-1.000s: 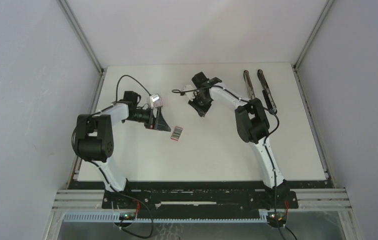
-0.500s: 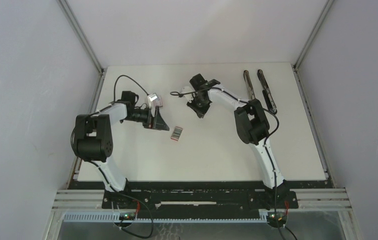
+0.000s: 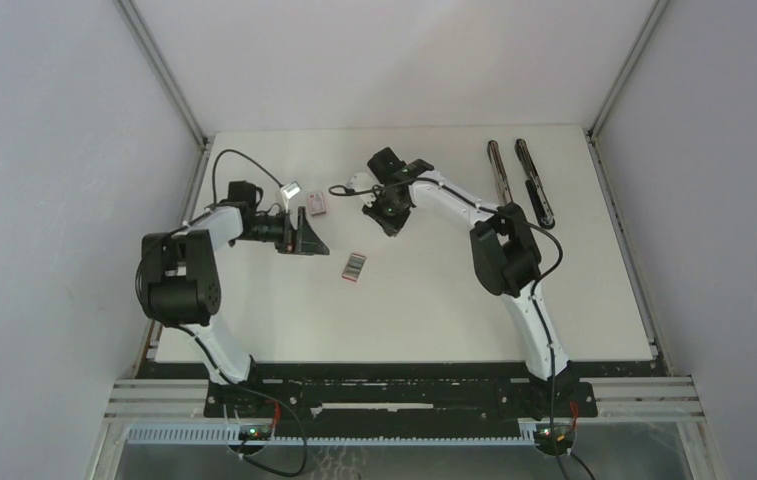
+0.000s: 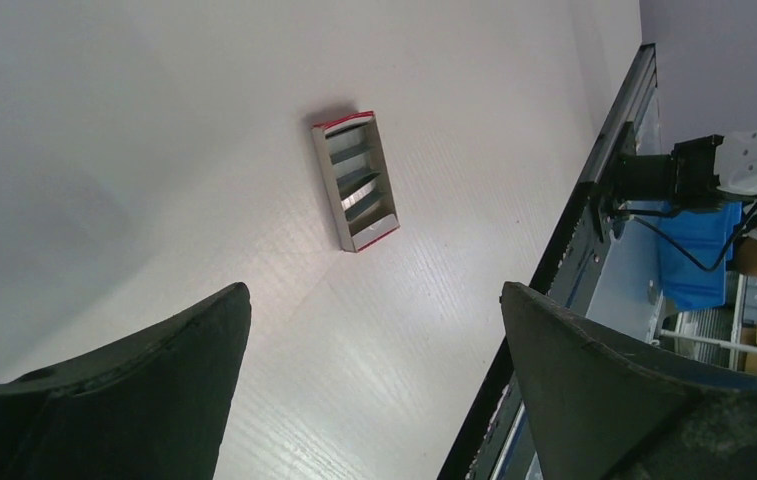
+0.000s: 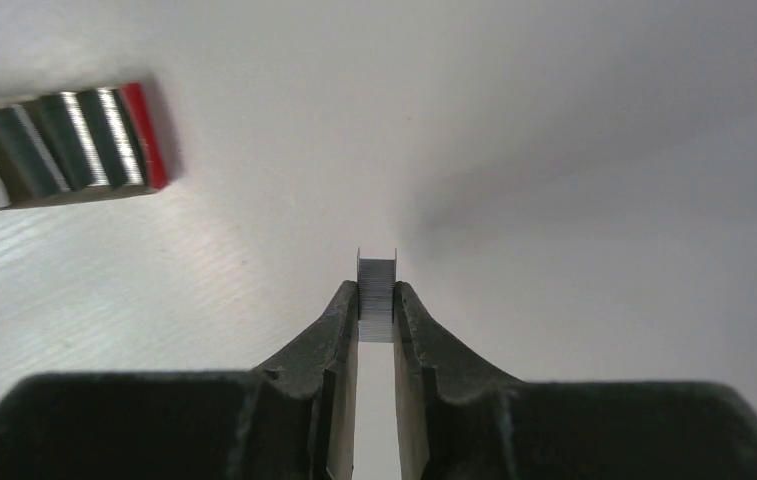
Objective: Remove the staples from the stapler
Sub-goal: Pick up the staple from the center of the board, then place the staple in the staple box.
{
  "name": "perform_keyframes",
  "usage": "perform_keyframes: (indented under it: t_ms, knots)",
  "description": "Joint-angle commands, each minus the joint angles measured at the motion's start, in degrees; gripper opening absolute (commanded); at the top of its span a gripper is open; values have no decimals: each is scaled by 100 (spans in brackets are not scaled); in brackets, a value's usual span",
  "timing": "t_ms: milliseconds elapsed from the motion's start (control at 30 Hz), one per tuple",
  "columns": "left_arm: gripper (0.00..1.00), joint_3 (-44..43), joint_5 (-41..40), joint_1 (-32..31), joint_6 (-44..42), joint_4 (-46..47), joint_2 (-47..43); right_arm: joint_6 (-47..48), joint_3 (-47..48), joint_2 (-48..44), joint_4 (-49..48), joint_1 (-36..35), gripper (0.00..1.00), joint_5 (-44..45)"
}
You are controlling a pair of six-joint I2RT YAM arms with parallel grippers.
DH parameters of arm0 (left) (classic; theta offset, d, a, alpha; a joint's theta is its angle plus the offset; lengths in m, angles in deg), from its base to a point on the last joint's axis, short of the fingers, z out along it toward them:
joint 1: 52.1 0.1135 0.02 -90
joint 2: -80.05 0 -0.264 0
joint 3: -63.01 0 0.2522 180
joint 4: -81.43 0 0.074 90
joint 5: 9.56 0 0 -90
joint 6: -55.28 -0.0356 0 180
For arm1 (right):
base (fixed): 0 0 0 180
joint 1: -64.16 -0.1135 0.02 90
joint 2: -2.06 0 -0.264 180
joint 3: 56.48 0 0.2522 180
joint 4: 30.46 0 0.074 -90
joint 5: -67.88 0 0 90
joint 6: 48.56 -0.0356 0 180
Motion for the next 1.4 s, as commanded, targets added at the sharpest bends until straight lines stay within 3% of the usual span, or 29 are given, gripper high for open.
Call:
perform_keyframes:
  t_ms: [0,633,1367]
  knots:
    - [100,-1,245,303,-146,-82,-417,-194,53,-702,-127,-209,13,23]
    - [100,-59,235,1795,-1241,-1452,-1013,-387,68,-516,-160,-1214,14,-274]
    - [100,335,324,1843,-1195,-1037,-1310,-290,150,7,-356,-1244,13,-86]
